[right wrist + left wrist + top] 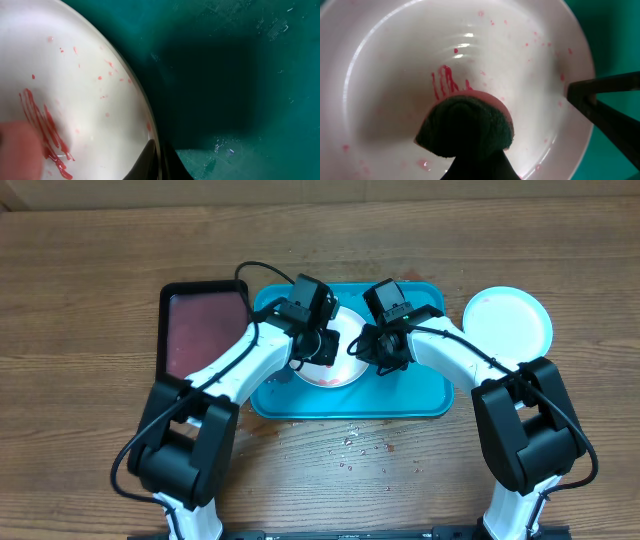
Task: Clean dirty plates on tray and stack at the side
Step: 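Scrub the red sauce on the white plate with the left-held sponge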
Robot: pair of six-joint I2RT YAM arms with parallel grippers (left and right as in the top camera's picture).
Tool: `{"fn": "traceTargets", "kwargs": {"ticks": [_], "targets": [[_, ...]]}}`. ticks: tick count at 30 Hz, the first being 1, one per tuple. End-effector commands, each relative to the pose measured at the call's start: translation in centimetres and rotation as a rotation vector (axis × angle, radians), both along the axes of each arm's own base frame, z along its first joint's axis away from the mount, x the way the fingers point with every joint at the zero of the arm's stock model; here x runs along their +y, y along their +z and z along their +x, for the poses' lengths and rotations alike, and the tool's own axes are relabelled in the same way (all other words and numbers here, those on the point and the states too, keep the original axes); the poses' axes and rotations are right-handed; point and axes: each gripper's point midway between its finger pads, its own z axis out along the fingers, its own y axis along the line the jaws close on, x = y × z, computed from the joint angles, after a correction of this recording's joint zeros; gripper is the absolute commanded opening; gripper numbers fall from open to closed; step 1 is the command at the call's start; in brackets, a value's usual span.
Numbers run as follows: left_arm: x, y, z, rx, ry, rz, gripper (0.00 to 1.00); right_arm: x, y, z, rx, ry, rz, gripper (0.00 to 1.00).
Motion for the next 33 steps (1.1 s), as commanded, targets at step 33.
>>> {"fn": "traceTargets", "kwargs": {"ticks": [33], "targets": [[0.6,-5.9,-0.3,-0.043,-0.144,0.290,0.04,0.6,-0.1,0.2,0.004,0.016,0.015,0.04]]}}
